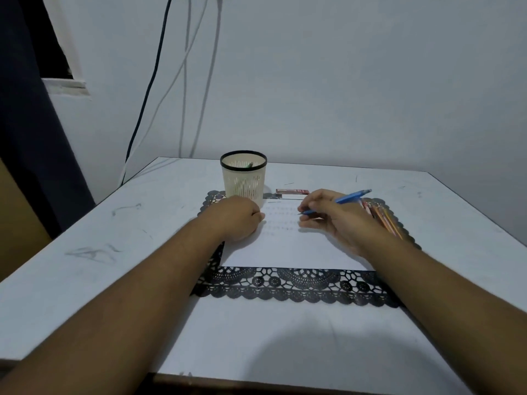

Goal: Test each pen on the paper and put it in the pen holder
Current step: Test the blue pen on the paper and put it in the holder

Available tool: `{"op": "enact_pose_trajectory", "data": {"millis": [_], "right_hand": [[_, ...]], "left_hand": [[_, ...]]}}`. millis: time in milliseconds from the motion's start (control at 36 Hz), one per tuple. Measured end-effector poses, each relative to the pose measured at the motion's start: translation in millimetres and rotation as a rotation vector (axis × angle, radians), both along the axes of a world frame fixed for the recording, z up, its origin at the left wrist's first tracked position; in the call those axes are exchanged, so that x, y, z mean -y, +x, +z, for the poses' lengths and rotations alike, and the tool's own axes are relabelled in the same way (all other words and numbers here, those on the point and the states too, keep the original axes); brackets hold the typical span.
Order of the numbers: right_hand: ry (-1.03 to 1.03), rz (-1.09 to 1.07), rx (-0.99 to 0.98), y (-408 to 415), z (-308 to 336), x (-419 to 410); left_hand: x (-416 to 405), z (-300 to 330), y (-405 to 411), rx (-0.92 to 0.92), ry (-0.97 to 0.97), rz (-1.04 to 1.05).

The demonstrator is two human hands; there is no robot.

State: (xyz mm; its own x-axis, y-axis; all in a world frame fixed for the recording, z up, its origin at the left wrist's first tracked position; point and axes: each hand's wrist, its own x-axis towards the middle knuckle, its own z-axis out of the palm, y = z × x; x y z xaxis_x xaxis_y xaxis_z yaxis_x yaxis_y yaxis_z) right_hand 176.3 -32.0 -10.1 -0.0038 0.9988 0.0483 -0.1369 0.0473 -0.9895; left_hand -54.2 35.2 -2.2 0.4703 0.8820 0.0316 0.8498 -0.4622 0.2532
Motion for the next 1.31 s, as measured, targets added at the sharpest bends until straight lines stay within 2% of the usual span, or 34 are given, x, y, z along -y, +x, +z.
{"op": "enact_pose_trajectory", "data": {"millis": [111, 444, 1000, 1194, 1306], "right_hand": [[-0.005, 0.064, 0.088, -11.4, -6.9, 0.7], [0.068, 0.068, 0.399, -28.7, -13.6, -3.9], [0.026, 0.104, 0.331, -33.4, -13.8, -6.4], [-0.041, 0.093, 0.164, -24.7, -8.1, -21.2], [-0.012, 0.097, 0.186, -26.5, -13.9, -17.3]], "left_hand": [[-1.4, -1.2, -0.6, -0.016, -0.008, -0.015], [-9.3, -6.8, -3.3, -0.004, -0.038, -0.018], [-4.9, -6.1, -0.6, -0.007, -0.058, -0.023], [-7.1, -7.3, -1.4, 0.018, -0.061, -0.012], [-7.4, -7.0, -2.4, 0.021, -0.066, -0.006]]}}
